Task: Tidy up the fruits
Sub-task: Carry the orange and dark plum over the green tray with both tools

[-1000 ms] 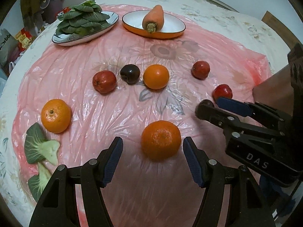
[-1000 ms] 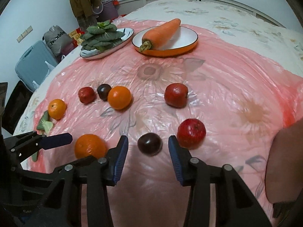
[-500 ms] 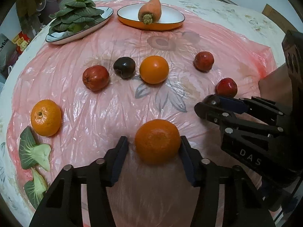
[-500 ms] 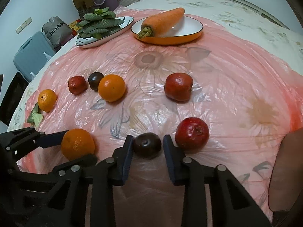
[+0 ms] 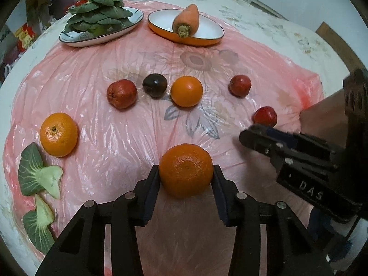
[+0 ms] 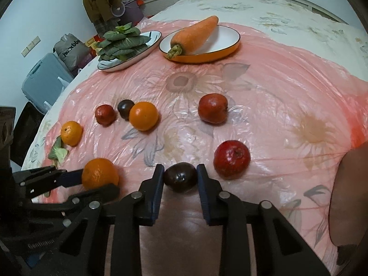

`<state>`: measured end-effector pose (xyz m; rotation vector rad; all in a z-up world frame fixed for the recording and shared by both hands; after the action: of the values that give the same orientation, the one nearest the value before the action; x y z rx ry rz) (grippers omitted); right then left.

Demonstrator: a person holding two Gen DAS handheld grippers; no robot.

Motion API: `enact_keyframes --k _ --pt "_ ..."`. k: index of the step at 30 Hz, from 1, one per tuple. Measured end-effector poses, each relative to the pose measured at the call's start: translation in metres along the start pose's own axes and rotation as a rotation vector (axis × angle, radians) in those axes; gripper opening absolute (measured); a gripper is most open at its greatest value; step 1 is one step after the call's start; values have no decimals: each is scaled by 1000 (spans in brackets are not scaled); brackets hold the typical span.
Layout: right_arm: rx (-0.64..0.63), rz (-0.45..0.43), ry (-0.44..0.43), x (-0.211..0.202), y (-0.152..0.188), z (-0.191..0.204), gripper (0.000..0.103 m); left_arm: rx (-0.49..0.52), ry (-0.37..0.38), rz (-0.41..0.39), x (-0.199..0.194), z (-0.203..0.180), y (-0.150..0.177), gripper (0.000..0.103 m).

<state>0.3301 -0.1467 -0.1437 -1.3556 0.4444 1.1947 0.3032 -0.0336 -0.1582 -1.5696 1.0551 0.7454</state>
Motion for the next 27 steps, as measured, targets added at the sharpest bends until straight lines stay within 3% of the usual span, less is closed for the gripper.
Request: enact_keyframes --k 10,27 --pt "31 -11 -14 -22 17 9 18 14 34 -10 -23 -1 9 38" --pt "154 25 4 -83 98 -14 18 173 21 68 -39 -46 57 38"
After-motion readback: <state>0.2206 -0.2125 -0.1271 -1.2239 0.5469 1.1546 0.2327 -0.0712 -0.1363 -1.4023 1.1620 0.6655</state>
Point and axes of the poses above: each gripper's, at about its wrist camera, not at the fingertips, and x roughly the way its jaws point, z to its left, y to its underside, the point moved 3 cm from there along x, roughly the way its jaws point, and after that the axes turned 2 degrees about -z, right-handed, at the moved point
